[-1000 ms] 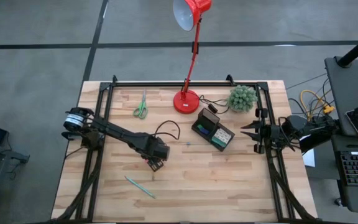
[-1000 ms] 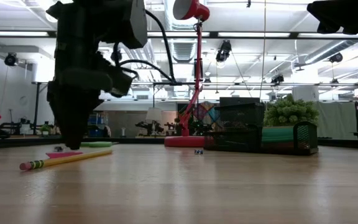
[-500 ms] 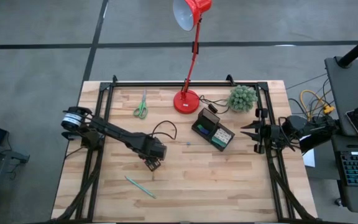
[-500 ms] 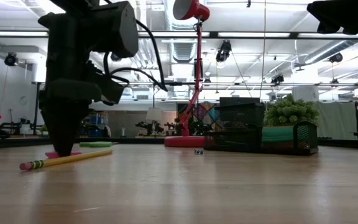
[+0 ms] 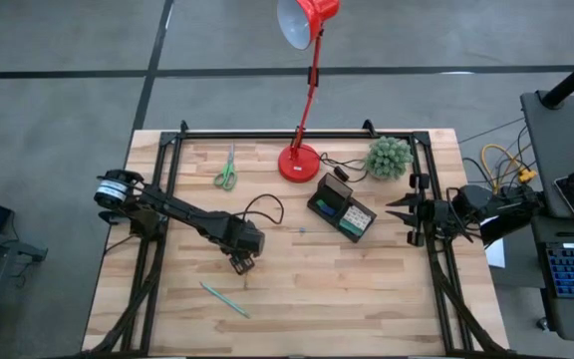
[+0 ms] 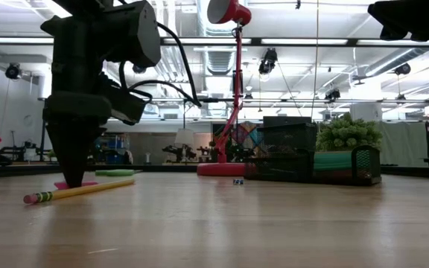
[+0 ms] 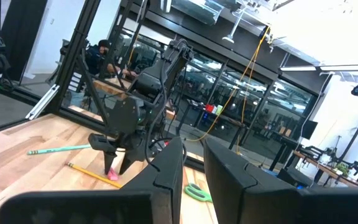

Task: Pick and place office supplies into organizer
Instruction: Put the pink eraser into the desk organizer

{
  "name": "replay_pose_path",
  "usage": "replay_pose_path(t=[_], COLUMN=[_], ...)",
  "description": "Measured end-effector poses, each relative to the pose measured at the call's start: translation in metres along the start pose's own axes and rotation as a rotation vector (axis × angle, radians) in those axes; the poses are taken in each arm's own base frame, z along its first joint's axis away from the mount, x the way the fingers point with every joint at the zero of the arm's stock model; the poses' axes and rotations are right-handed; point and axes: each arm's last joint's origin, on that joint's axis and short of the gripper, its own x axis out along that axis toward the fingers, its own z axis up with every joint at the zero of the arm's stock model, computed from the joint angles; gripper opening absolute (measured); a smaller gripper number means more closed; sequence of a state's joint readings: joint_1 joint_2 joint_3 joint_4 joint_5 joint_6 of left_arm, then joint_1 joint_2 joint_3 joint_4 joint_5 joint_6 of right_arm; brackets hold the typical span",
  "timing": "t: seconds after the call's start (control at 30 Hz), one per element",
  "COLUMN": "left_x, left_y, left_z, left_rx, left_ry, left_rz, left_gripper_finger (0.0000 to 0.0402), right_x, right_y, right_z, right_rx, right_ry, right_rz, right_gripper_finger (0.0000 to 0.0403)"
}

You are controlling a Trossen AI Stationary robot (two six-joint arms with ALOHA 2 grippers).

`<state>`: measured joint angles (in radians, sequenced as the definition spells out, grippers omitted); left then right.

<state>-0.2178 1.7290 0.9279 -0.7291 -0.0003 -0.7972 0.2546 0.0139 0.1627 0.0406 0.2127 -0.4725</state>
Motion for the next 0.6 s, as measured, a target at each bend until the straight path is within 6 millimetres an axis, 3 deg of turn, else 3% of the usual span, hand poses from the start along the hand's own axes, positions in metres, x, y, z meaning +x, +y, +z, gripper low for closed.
replay_pose_path(t=[0.4, 0.6], left_x=[0.0007, -0.0058], left_y=[-0.0002, -0.0001], left_z=[0.0005, -0.0001], left_rx=[0.020, 0.020], left_ry=[-0.007, 0.009], left_rz=[-0.002, -0.010], left_gripper_finger=[0.0039, 0.0018], right_x=[0.0000, 0.0000], right_y=[0.0000, 0.0000], right_z=[0.0000, 0.0000], right_rx=[0.000, 0.000], right_ry=[0.000, 0.000], right_rz=[0.000, 0.000], right_gripper_finger=[0.0056, 0.0056])
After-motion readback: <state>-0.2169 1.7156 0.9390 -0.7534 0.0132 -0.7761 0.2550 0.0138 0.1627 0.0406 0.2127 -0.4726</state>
